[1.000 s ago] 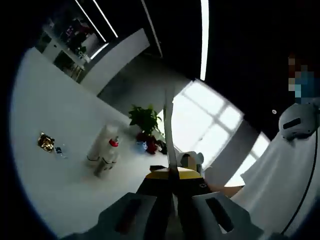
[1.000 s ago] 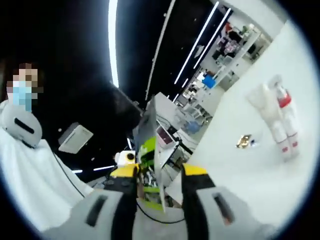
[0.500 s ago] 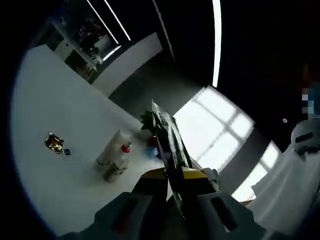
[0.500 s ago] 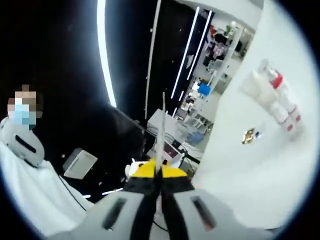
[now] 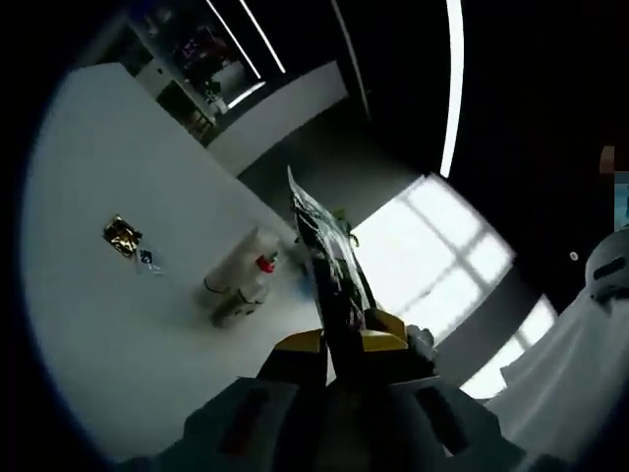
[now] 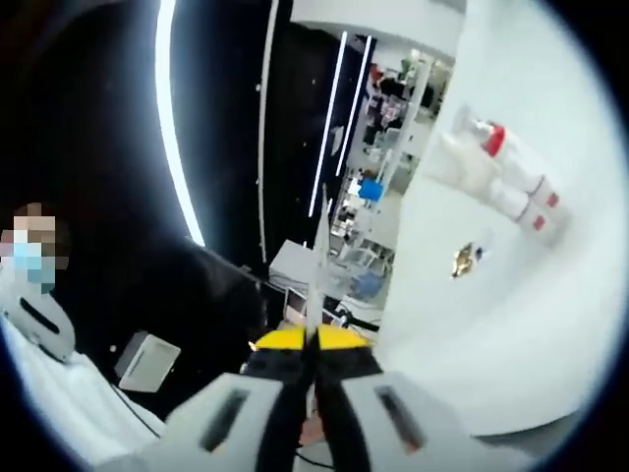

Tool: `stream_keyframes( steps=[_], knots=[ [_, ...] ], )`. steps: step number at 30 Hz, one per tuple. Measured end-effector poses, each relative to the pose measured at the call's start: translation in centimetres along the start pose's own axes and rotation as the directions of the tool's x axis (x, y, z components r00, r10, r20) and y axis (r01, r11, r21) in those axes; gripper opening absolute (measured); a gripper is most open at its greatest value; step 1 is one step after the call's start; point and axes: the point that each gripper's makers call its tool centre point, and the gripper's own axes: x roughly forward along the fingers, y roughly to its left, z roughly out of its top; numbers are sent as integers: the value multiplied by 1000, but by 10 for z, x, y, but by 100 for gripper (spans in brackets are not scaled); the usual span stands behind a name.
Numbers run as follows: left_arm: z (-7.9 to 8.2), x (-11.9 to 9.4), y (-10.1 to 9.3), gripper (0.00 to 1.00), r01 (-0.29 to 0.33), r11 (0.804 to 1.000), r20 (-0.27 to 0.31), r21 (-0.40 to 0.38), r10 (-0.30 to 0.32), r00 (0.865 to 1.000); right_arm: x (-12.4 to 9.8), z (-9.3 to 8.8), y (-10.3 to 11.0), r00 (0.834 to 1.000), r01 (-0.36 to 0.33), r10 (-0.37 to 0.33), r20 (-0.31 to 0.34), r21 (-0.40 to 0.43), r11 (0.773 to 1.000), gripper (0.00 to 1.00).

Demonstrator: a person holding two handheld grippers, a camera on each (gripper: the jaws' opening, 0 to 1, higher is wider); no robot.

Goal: Arrange the skincare products in the storage area until every visible bottle or jar stands upright without overlapping.

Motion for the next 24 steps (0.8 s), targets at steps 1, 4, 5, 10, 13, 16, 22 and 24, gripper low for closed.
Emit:
stream_keyframes(
  steps=[1, 4, 5, 10, 13, 16, 22, 24],
  knots=[
    [1, -1, 0, 1, 1, 1000, 8, -12, -1, 1000, 0, -3, -8, 999, 43, -43, -16, -27, 999, 1],
    [0, -3, 4, 0, -11, 1000, 17, -27, 11, 1000, 3, -5, -12, 997, 66, -70, -34, -109, 992, 3],
    [0, -3, 5, 0, -14, 999, 21, -38, 14, 1000, 4, -7, -13, 996, 74, -81, -48, -145, 987, 4],
    [-2, -5, 10, 0, -22, 998, 27, -66, 24, 999, 4, -12, -19, 986, 94, -124, -108, -245, 965, 9],
    [-2, -5, 13, 0, -31, 997, 27, -72, 33, 999, 3, -15, -24, 981, 102, -144, -130, -288, 952, 13],
    [-3, -4, 20, 0, -45, 995, 32, -86, 47, 998, 2, -17, -28, 975, 105, -160, -151, -319, 942, 21],
    [-4, -2, 37, 0, -79, 989, 39, -125, 84, 996, 0, -21, -41, 960, 118, -208, -186, -405, 907, 35],
    [-6, -1, 43, 0, -92, 986, 36, -136, 98, 995, 0, -21, -45, 956, 123, -224, -189, -436, 892, 39]
  ],
)
